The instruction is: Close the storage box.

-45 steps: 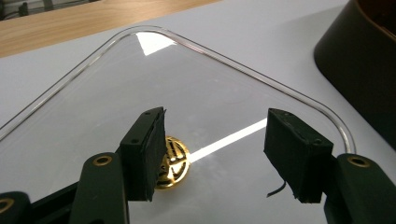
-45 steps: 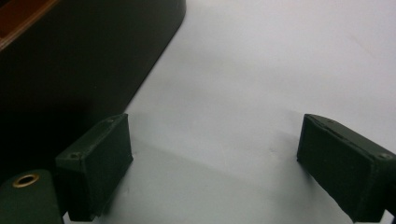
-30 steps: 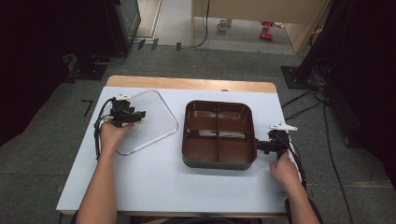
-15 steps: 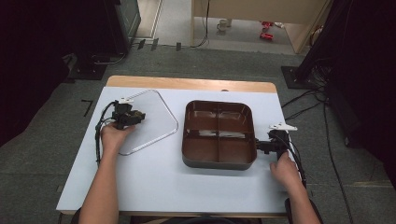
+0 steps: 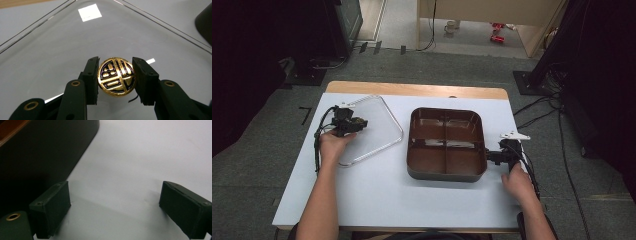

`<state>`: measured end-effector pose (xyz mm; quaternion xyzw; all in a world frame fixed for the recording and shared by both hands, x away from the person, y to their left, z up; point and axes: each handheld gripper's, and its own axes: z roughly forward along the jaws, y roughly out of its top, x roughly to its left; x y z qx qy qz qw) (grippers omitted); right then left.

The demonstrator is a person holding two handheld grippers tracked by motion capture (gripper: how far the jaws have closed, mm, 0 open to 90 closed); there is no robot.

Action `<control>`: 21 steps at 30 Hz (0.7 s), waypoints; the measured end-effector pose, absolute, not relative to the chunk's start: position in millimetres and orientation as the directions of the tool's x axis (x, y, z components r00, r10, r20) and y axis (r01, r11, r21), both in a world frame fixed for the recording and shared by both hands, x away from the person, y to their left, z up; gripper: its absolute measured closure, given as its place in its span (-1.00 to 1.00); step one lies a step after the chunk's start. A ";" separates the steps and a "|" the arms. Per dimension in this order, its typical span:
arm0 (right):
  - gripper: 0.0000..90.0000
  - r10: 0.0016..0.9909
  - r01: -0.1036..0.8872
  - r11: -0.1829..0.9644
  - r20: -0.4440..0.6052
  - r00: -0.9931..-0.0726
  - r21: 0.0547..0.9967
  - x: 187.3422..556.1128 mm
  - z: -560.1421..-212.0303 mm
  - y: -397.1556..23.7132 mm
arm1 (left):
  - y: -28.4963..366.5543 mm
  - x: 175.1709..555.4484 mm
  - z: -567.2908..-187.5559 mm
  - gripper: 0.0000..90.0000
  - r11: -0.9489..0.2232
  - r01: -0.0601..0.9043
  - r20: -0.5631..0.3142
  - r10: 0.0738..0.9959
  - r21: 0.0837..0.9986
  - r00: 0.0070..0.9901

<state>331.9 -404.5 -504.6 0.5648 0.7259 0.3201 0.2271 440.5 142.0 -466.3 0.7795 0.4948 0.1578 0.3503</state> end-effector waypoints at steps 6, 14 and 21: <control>-0.79 0.965 0.675 0.157 0.032 -0.259 0.721 331.9 -504.6 -404.5 | 138.0 433.8 -446.3 0.32 -0.286 0.633 -0.078 0.873 0.719 0.482; -0.79 0.965 0.674 0.157 0.032 -0.259 0.721 331.9 -504.7 -404.5 | 134.7 421.9 -413.5 0.32 -0.263 0.594 -0.102 0.854 0.760 0.509; -0.79 0.965 0.675 0.158 0.031 -0.259 0.720 331.8 -504.5 -404.5 | 111.0 411.6 -387.1 0.32 -0.262 0.552 -0.133 0.807 0.792 0.575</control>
